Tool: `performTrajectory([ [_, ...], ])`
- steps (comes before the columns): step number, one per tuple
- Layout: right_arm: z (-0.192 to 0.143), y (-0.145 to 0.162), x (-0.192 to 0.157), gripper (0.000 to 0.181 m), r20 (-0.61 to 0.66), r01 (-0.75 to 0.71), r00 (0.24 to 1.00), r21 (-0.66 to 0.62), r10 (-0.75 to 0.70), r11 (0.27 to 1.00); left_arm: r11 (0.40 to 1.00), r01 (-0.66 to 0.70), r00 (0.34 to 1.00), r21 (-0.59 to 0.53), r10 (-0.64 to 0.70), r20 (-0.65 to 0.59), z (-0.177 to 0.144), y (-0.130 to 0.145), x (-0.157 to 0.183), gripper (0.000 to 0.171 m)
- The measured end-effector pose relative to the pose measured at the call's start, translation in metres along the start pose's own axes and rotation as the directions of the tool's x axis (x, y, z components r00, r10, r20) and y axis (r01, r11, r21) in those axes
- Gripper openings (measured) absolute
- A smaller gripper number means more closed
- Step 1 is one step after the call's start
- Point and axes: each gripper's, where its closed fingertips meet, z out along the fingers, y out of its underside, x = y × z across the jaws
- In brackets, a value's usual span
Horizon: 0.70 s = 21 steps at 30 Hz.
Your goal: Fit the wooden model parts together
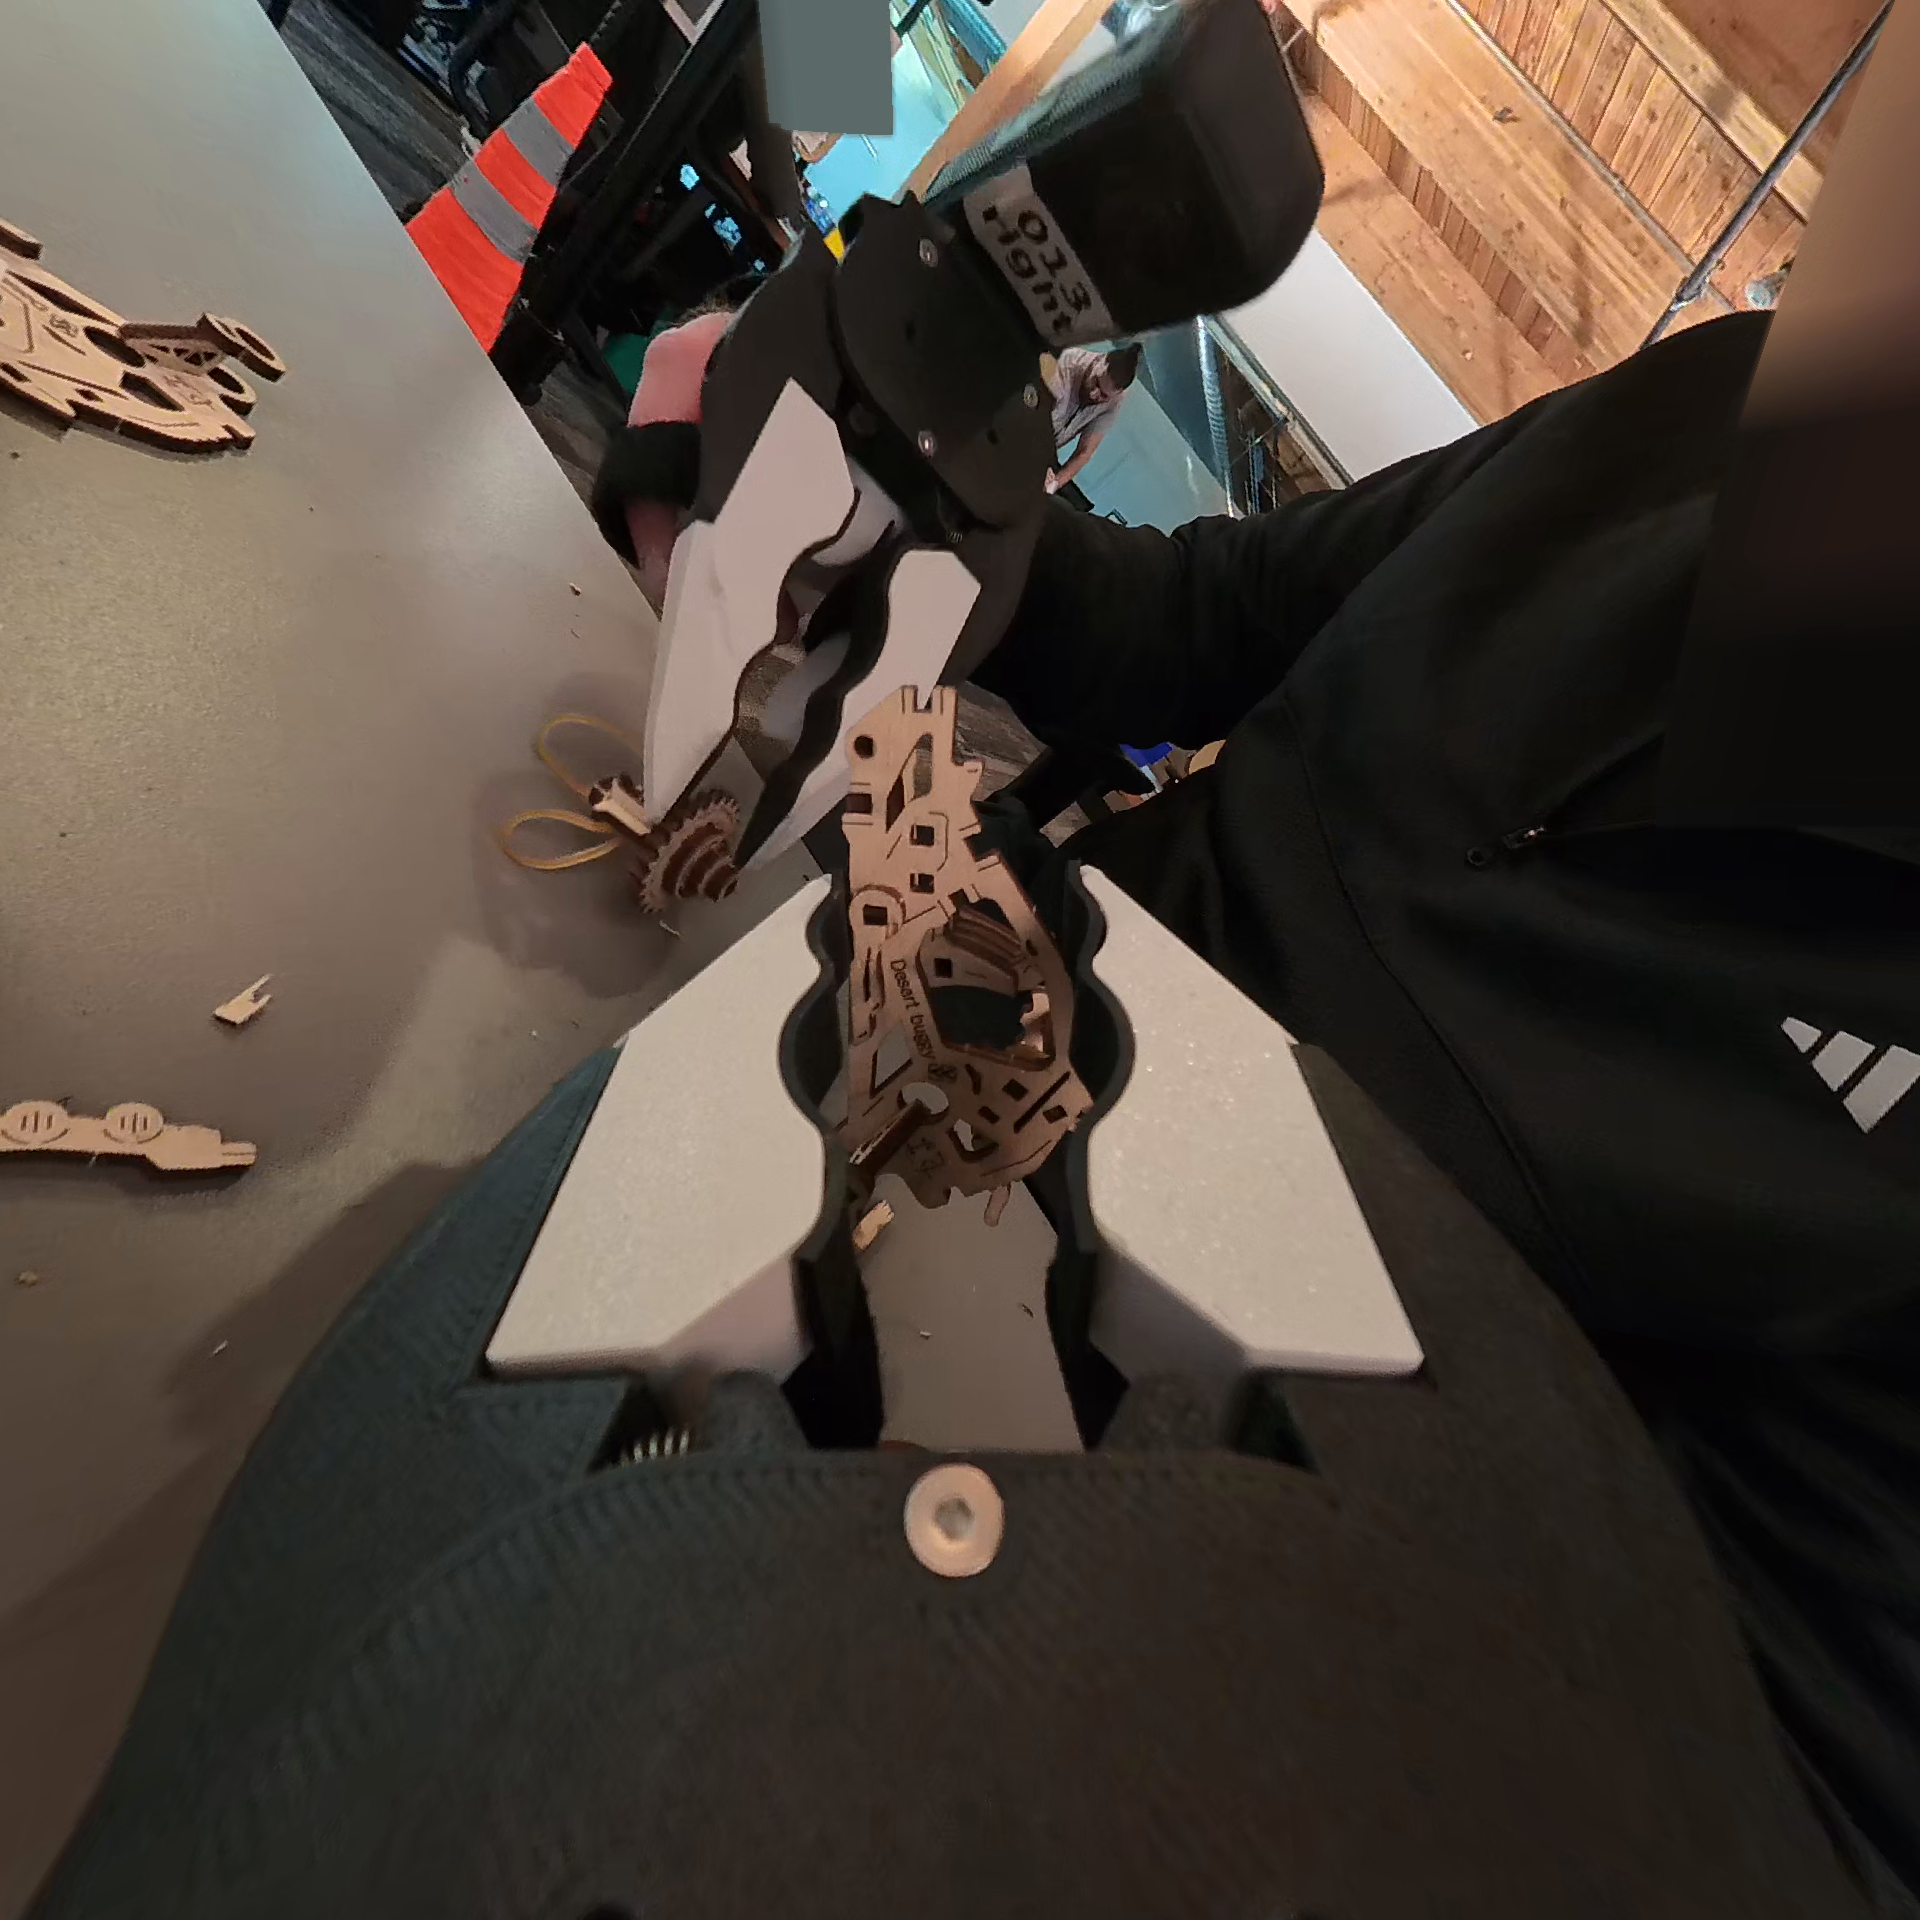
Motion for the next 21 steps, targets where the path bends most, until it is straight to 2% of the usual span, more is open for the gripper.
performTrajectory([
  [7, 0.004, 0.011, -0.012, 0.017, 0.028, 0.129, 0.991, -0.056, -0.128, 0.990, 1.000, -0.002, 1.000, -0.007, 0.002, -0.002, 0.000, 0.001, 0.000, 0.039],
  [21, -0.011, 0.035, -0.006, 0.021, 0.028, 0.162, 0.987, -0.146, -0.159, 0.976, 1.000, 0.000, 1.000, -0.006, 0.000, -0.004, 0.000, 0.001, 0.000, 0.039],
])
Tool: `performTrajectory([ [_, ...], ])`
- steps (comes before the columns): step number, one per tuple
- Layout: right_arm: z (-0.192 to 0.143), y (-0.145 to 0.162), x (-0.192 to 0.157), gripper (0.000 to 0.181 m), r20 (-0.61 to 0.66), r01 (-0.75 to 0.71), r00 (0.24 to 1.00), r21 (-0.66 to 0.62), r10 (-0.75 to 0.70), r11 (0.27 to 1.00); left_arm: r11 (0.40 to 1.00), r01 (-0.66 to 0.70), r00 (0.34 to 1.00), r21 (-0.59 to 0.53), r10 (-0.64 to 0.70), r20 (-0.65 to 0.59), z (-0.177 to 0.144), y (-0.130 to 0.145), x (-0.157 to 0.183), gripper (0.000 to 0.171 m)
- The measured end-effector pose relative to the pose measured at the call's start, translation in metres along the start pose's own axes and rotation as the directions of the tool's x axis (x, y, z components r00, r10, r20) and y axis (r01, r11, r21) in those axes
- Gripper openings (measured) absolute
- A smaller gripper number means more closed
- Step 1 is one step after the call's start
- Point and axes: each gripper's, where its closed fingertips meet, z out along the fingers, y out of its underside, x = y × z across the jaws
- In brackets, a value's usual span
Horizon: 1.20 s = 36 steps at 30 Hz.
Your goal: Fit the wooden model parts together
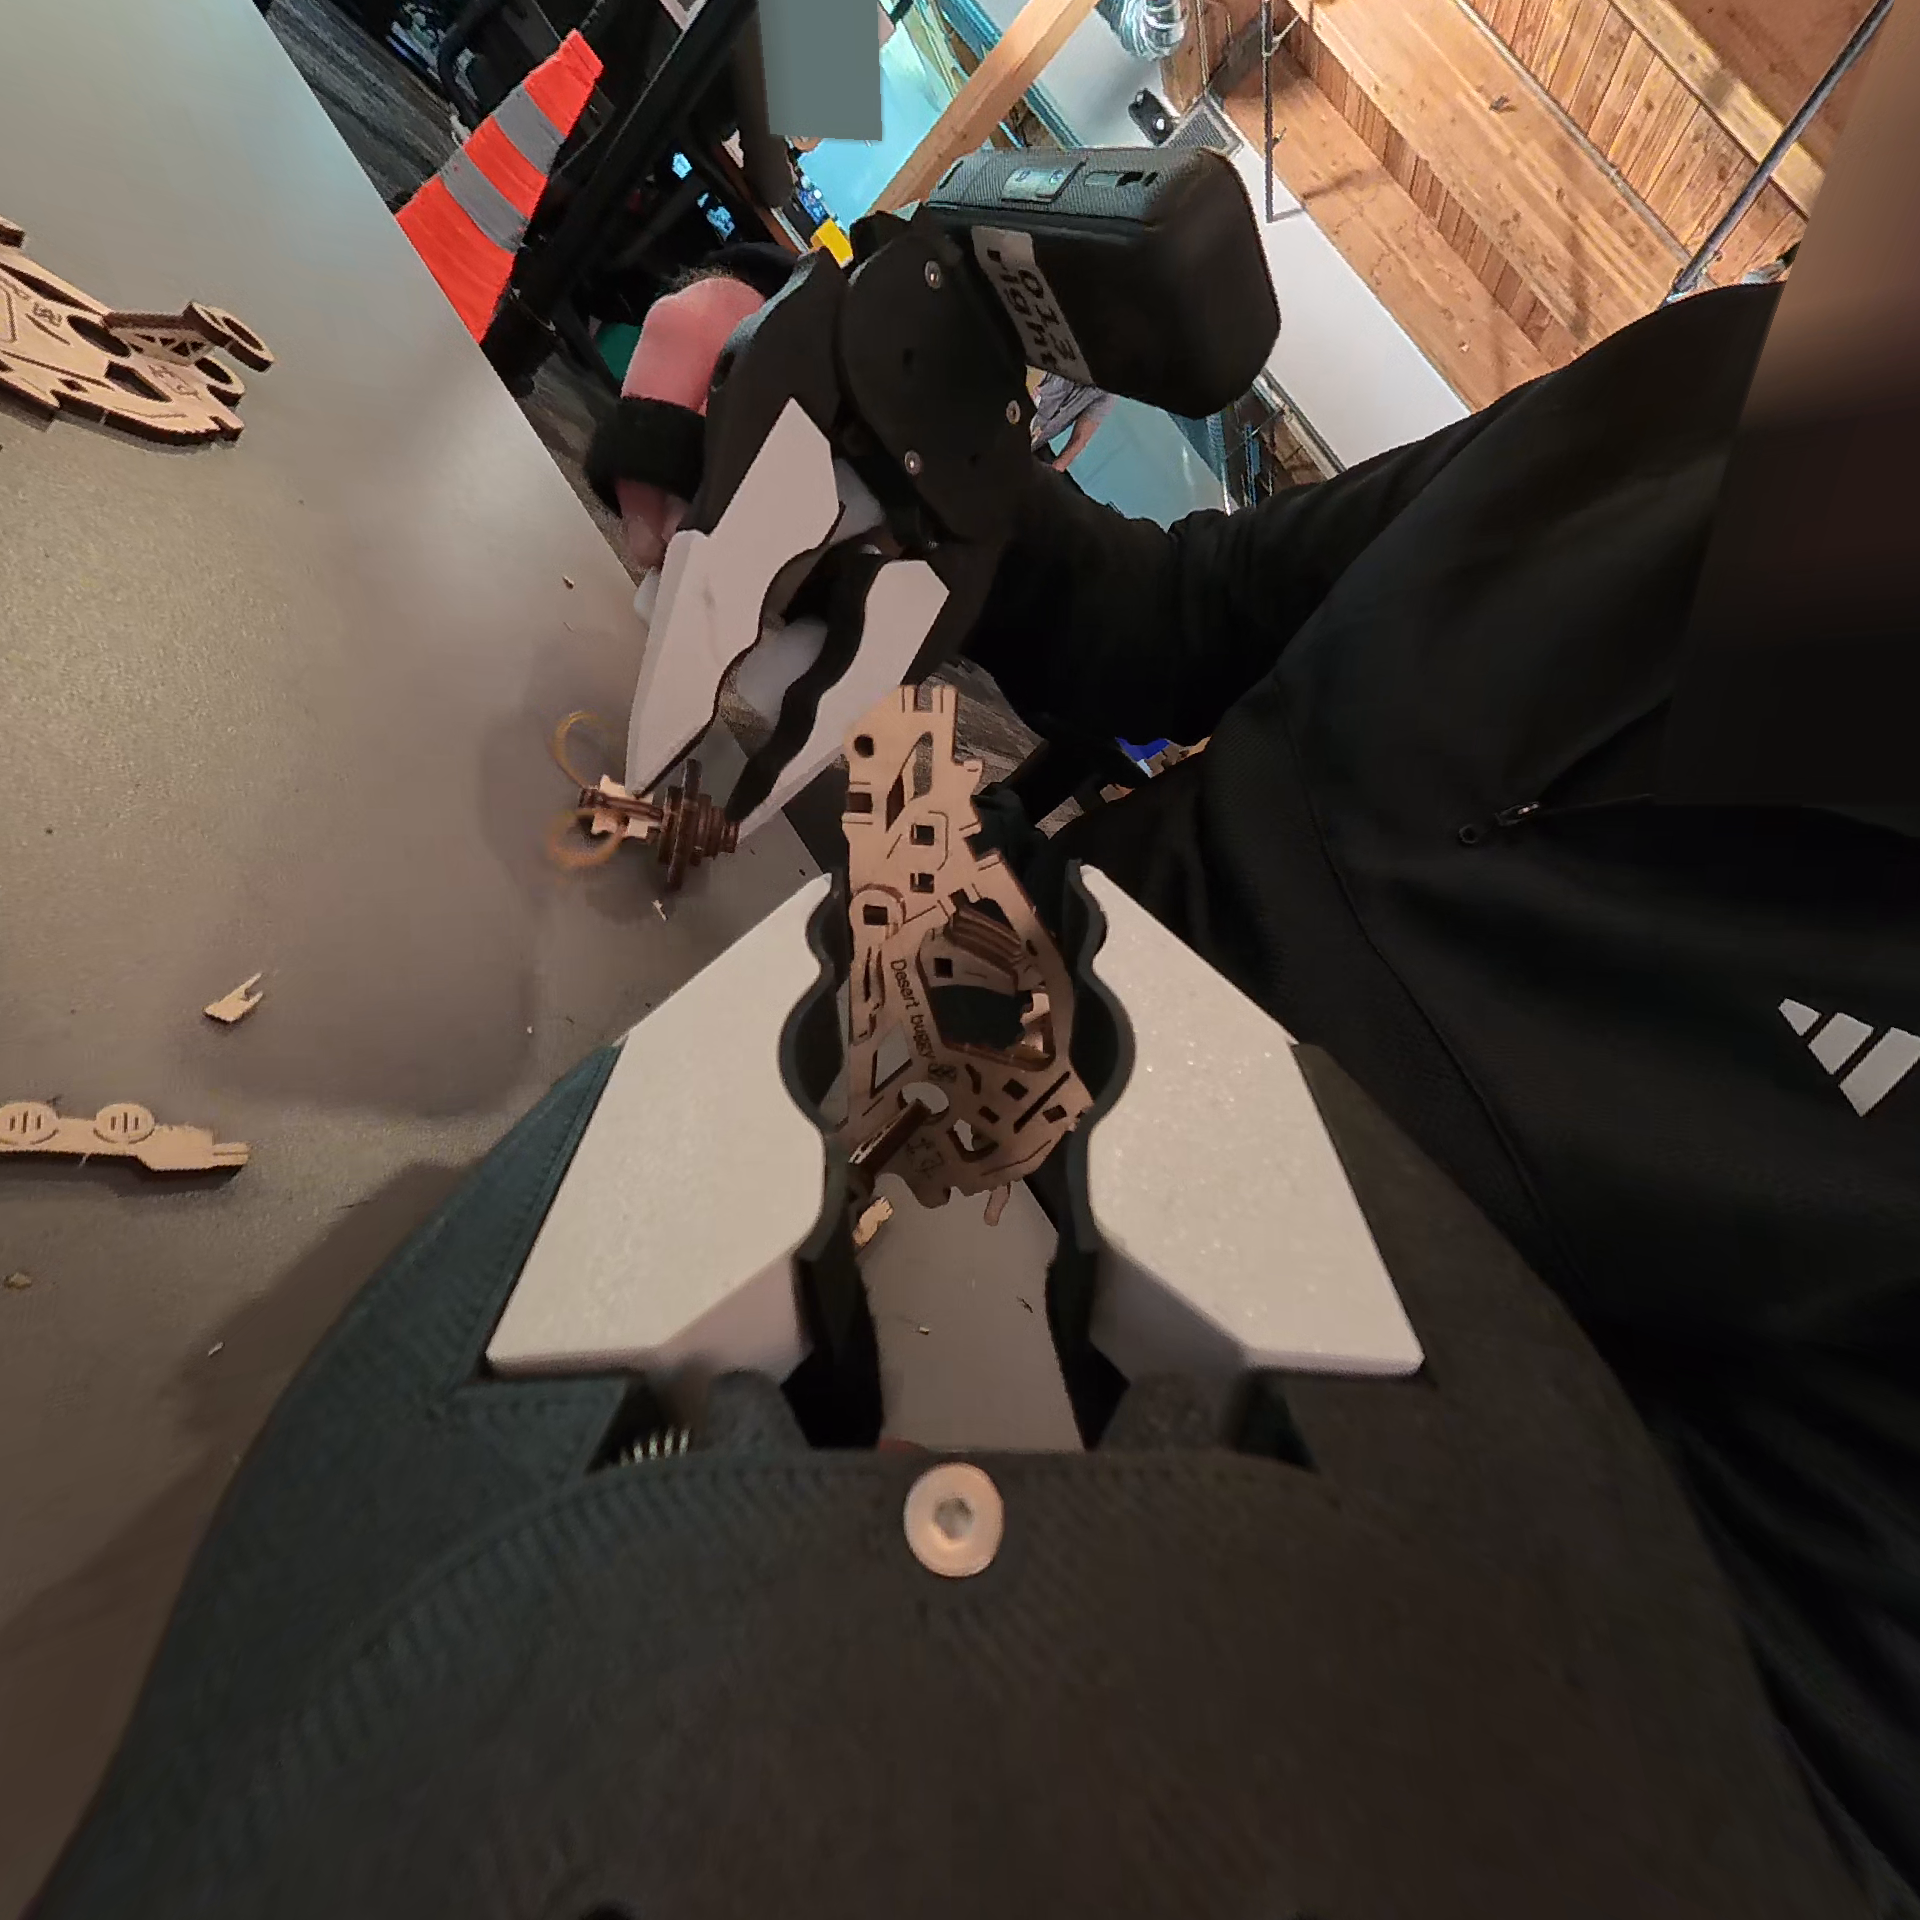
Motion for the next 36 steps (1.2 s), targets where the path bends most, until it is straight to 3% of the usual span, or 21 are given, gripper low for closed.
performTrajectory([
  [8, -0.005, 0.007, 0.005, 0.019, -0.023, 0.000, 1.000, -0.019, 0.000, 1.000, 1.000, 0.002, 1.000, 0.001, -0.002, 0.004, 0.000, 0.000, 0.000, 0.039],
  [18, -0.018, -0.017, 0.011, 0.017, -0.094, 0.052, 0.995, 0.077, -0.045, 0.996, 1.000, 0.003, 1.000, 0.001, -0.003, 0.006, 0.000, 0.000, -0.001, 0.039],
  [29, -0.026, -0.026, 0.025, 0.017, -0.298, 0.242, 0.925, -0.016, -0.236, 0.970, 1.000, 0.003, 1.000, 0.000, -0.003, 0.007, 0.000, 0.000, -0.001, 0.039],
  [33, -0.020, -0.017, 0.024, 0.017, -0.255, 0.177, 0.950, -0.032, -0.179, 0.984, 1.000, 0.003, 1.000, 0.000, -0.003, 0.007, 0.000, 0.000, -0.001, 0.039],
  [36, -0.008, 0.007, 0.024, 0.017, -0.212, 0.030, 0.975, -0.157, -0.064, 0.987, 1.000, 0.003, 1.000, 0.001, -0.003, 0.005, 0.000, 0.000, -0.001, 0.039],
])
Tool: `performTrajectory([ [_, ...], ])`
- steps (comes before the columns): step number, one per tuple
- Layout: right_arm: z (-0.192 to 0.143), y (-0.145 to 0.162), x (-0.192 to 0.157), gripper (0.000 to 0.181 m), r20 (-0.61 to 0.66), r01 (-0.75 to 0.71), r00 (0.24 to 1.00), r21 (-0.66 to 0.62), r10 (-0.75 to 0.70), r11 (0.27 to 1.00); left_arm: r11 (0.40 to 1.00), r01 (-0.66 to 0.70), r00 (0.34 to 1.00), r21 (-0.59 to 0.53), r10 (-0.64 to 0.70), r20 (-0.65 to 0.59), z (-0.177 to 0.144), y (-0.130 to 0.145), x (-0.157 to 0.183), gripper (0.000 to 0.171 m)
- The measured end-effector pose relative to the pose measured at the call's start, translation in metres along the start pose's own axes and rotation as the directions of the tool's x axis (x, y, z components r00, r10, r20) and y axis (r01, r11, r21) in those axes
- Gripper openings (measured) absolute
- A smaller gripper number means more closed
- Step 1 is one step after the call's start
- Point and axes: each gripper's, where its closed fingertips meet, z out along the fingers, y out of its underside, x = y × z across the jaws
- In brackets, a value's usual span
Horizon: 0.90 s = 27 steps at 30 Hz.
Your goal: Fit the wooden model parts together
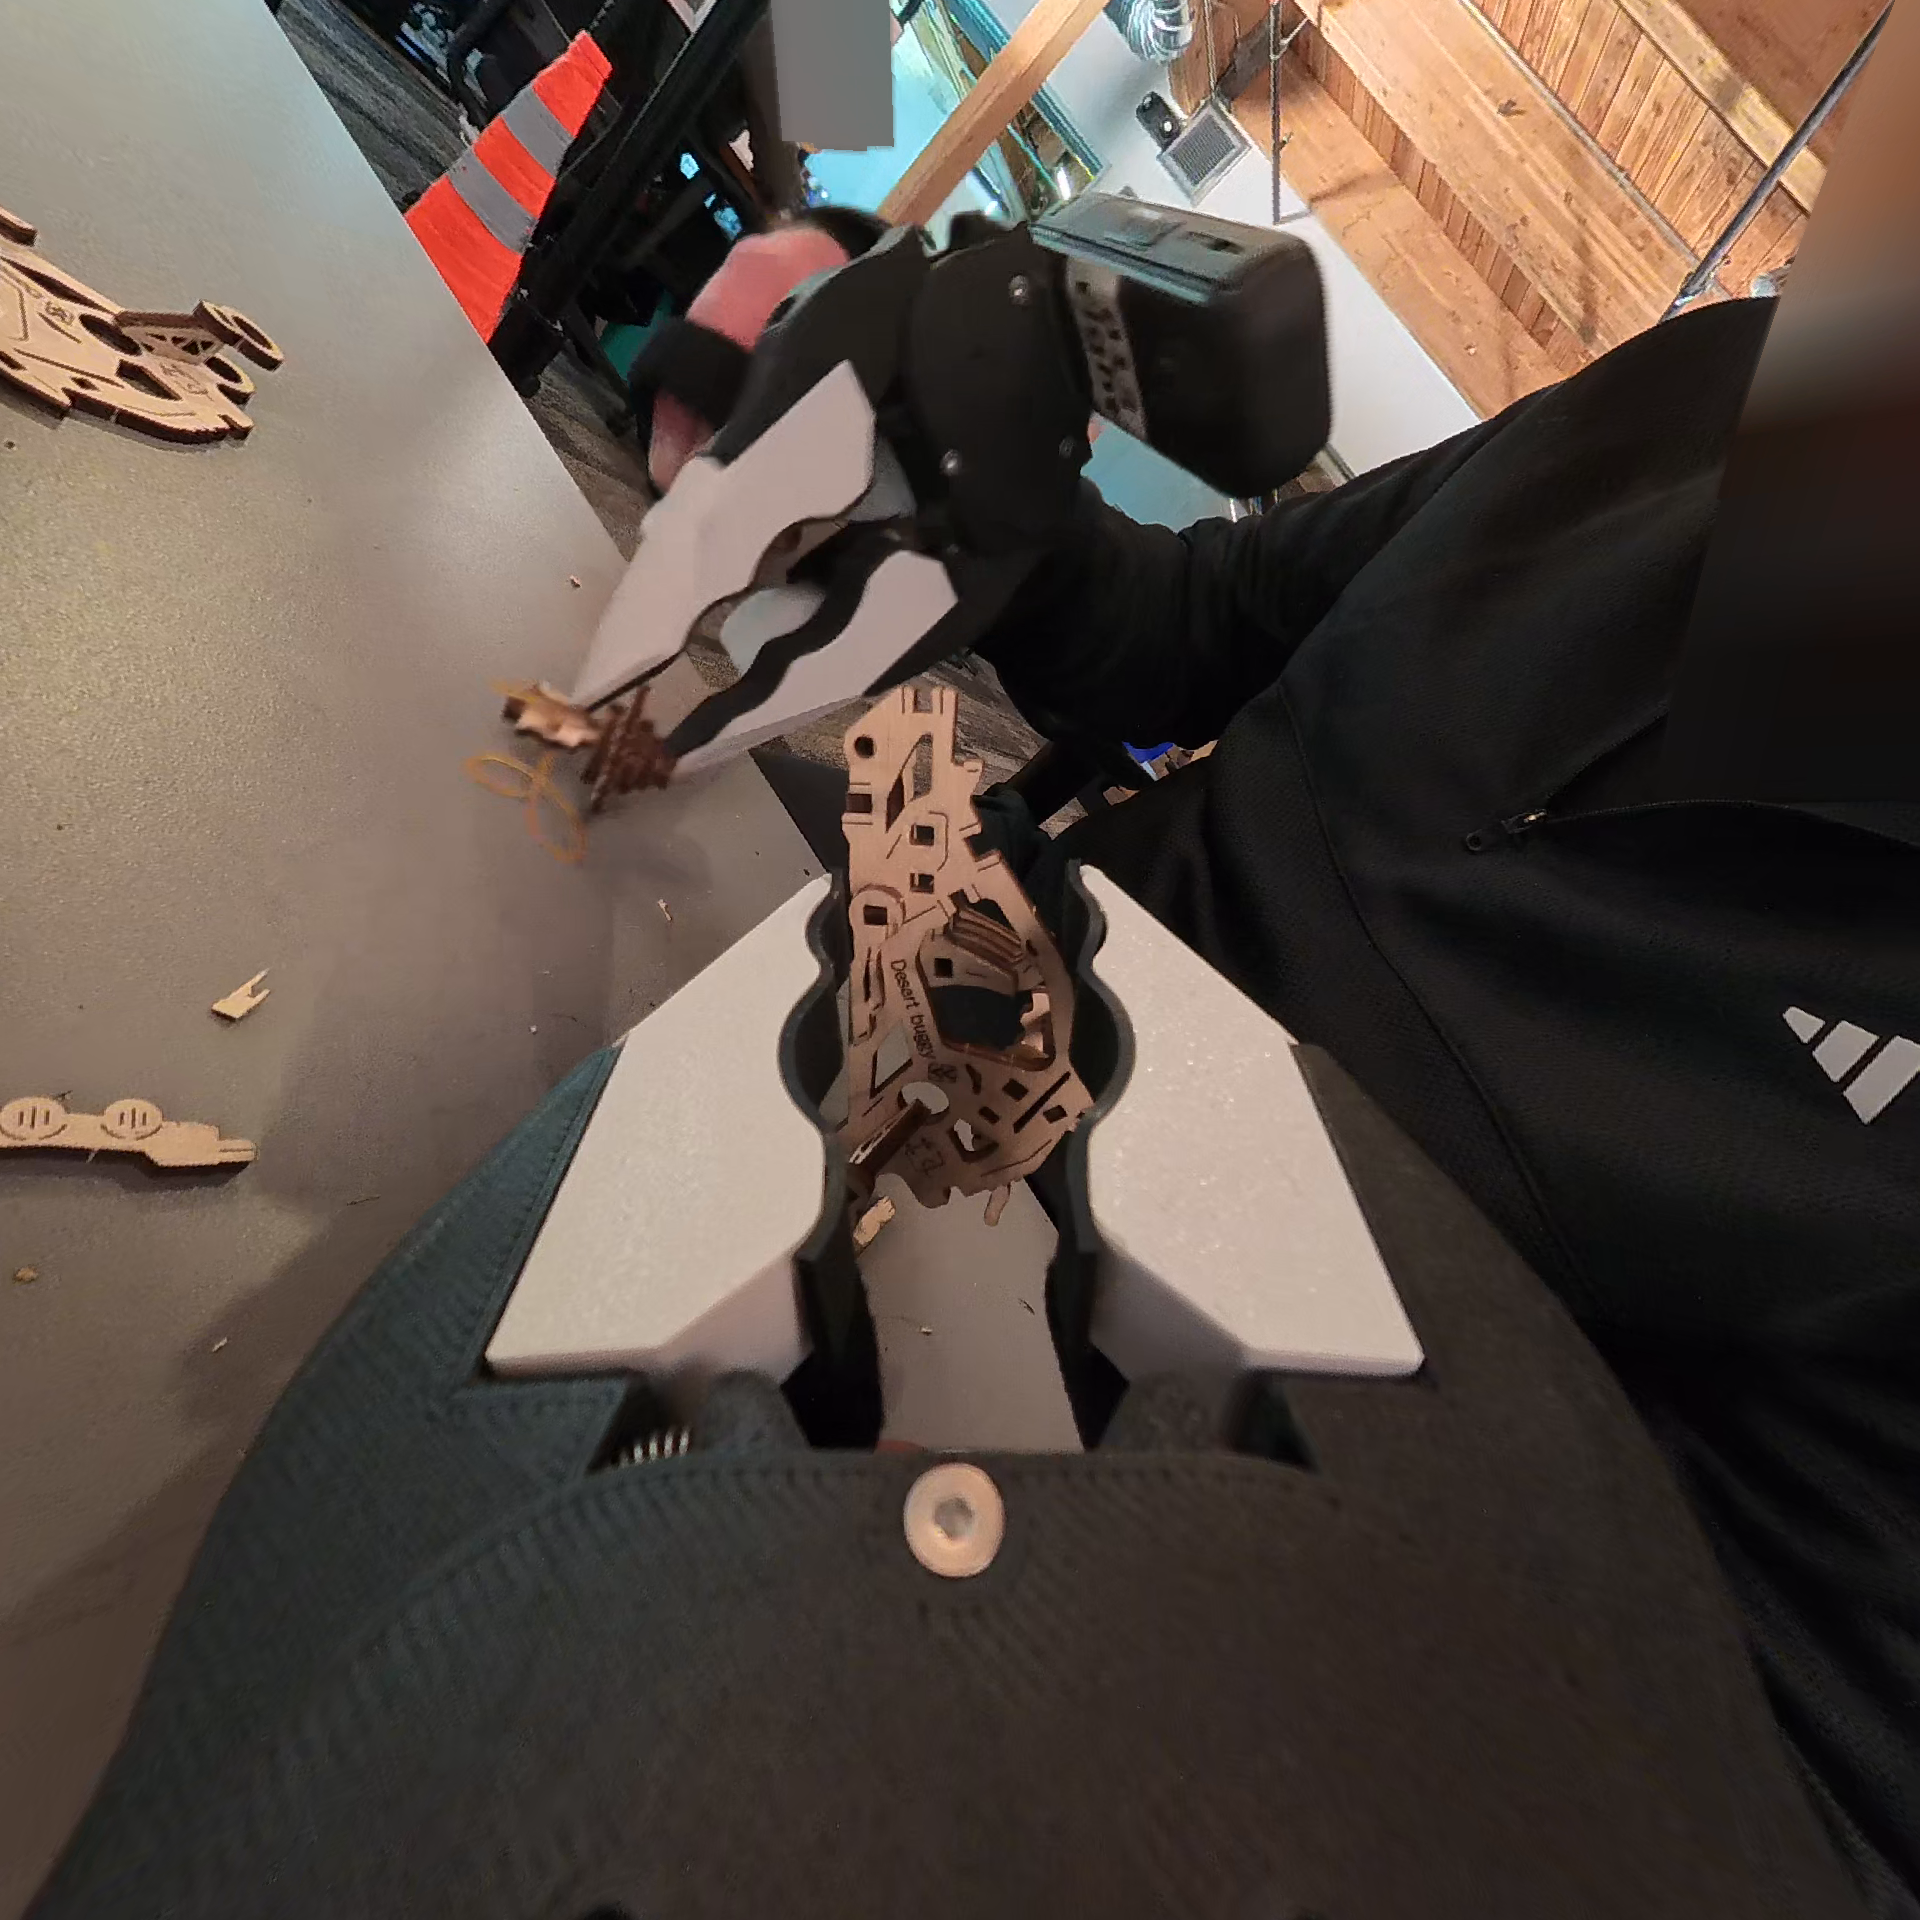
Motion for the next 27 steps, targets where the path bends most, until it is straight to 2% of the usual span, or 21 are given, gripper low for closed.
performTrajectory([
  [2, 0.003, 0.001, -0.001, 0.017, 0.014, -0.070, 0.997, -0.040, 0.070, 0.997, 1.000, 0.000, 1.000, 0.001, 0.000, 0.000, 0.000, 0.000, 0.000, 0.039],
  [5, 0.005, -0.010, -0.009, 0.018, 0.062, -0.150, 0.987, -0.031, 0.151, 0.988, 1.000, 0.001, 1.000, 0.000, -0.001, 0.000, 0.000, 0.000, 0.000, 0.039],
  [10, 0.004, -0.021, -0.021, 0.038, 0.173, -0.198, 0.967, 0.034, 0.189, 0.980, 1.000, 0.001, 1.000, 0.001, -0.001, -0.001, 0.000, 0.000, 0.000, 0.039],
  [12, -0.002, -0.026, -0.022, 0.038, 0.236, -0.241, 0.947, 0.085, 0.216, 0.967, 1.000, 0.001, 1.000, 0.001, -0.001, -0.002, -0.001, 0.000, 0.000, 0.039],
  [15, -0.012, -0.024, -0.010, 0.040, 0.251, -0.258, 0.943, 0.131, 0.219, 0.957, 1.000, 0.002, 1.000, 0.005, -0.002, -0.003, -0.002, 0.000, 0.000, 0.039],
  [19, -0.015, -0.012, 0.003, 0.042, 0.245, -0.206, 0.955, 0.155, 0.164, 0.966, 1.000, 0.002, 1.000, 0.006, -0.002, -0.003, -0.002, -0.001, 0.000, 0.039],
  [22, -0.009, -0.004, 0.009, 0.035, 0.210, -0.118, 0.974, 0.129, 0.089, 0.985, 1.000, 0.002, 1.000, 0.004, -0.002, -0.003, -0.002, 0.000, 0.000, 0.038],
  [27, -0.008, -0.012, -0.004, 0.033, 0.255, -0.013, 0.967, 0.124, -0.020, 0.992, 1.000, 0.002, 1.000, 0.005, -0.002, -0.003, -0.002, 0.000, 0.000, 0.038],
])
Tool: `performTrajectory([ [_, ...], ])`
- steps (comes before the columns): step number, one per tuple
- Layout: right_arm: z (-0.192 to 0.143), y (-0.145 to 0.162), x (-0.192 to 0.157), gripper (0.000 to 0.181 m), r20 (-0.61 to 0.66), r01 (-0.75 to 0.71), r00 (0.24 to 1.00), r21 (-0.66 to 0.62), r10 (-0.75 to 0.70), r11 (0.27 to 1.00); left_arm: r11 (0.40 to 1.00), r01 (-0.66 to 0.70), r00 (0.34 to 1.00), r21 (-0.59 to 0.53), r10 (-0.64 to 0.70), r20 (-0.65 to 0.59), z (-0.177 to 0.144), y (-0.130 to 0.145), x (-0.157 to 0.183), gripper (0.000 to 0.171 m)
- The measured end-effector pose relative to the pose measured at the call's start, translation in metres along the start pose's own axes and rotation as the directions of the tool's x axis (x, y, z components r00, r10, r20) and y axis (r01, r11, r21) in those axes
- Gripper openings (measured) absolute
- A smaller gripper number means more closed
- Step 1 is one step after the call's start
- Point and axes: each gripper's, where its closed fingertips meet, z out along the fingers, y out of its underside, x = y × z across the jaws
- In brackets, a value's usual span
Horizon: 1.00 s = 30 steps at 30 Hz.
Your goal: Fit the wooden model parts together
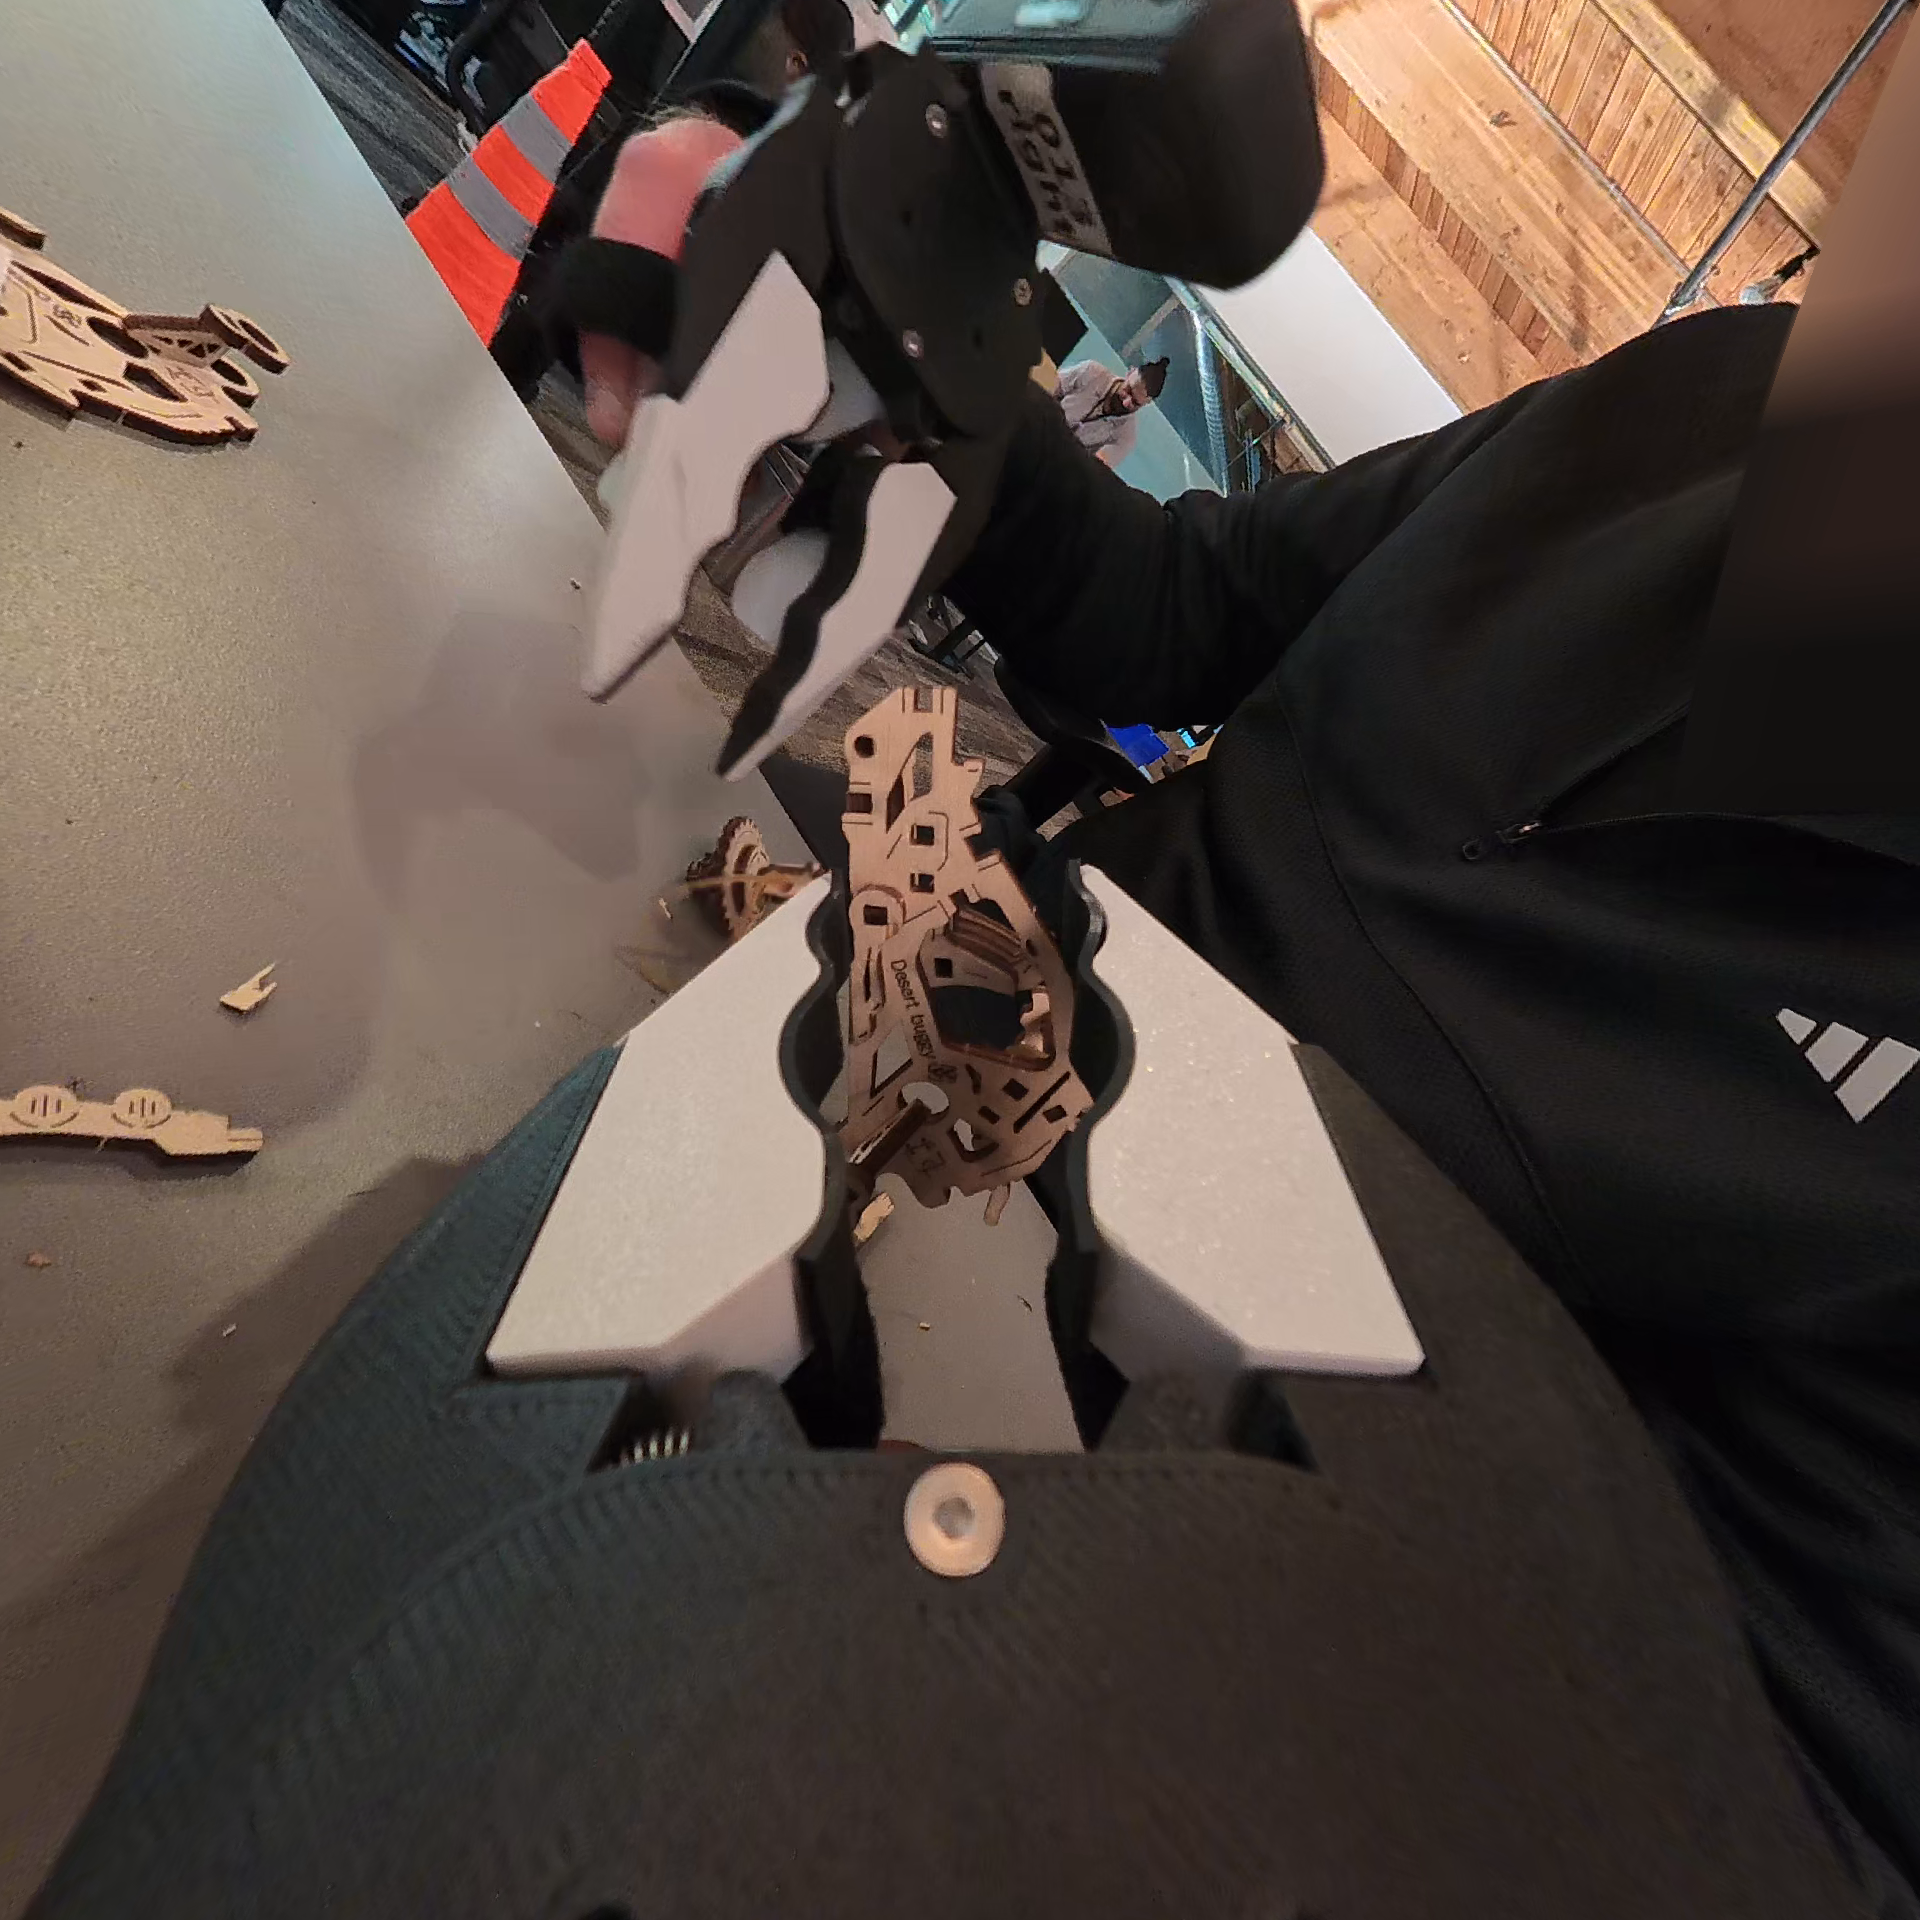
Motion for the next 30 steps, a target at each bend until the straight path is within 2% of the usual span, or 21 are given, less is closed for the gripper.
performTrajectory([
  [5, -0.002, -0.012, -0.017, 0.032, 0.066, 0.113, 0.991, 0.002, -0.112, 0.994, 1.000, 0.001, 1.000, -0.002, -0.001, 0.000, 0.000, 0.000, 0.000, 0.038],
  [8, 0.006, -0.010, -0.015, 0.027, 0.071, 0.142, 0.988, -0.062, -0.138, 0.988, 1.000, 0.001, 1.000, -0.003, -0.001, 0.000, 0.000, 0.001, 0.000, 0.038],
  [13, 0.016, 0.003, -0.030, 0.023, 0.182, 0.026, 0.983, -0.149, 0.001, 0.989, 1.000, 0.000, 1.000, -0.003, 0.000, 0.002, 0.000, 0.001, 0.000, 0.038],
  [16, 0.015, -0.002, -0.044, 0.024, 0.241, -0.051, 0.967, -0.134, 0.082, 0.990, 1.000, 0.001, 1.000, 0.001, -0.001, 0.001, -0.001, 0.000, 0.000, 0.038],
  [20, 0.008, -0.011, -0.040, 0.026, 0.161, -0.082, 0.982, -0.132, 0.103, 0.988, 1.000, 0.001, 1.000, 0.004, -0.001, -0.001, -0.001, 0.000, 0.000, 0.038],
  [25, 0.002, -0.047, -0.045, 0.018, 0.117, -0.338, 0.934, -0.006, 0.336, 0.941, 1.000, 0.001, 1.000, 0.010, -0.001, 0.006, -0.004, -0.001, -0.001, 0.039],
  [27, 0.007, -0.047, -0.048, 0.018, 0.072, -0.428, 0.901, -0.010, 0.428, 0.904, 1.000, 0.000, 1.000, 0.011, 0.000, 0.008, -0.005, -0.001, -0.001, 0.039],
  [30, 0.018, -0.039, -0.049, 0.025, -0.038, -0.482, 0.876, -0.035, 0.481, 0.875, 1.000, 0.000, 1.000, 0.007, 0.000, 0.010, -0.004, 0.000, -0.001, 0.039],
])
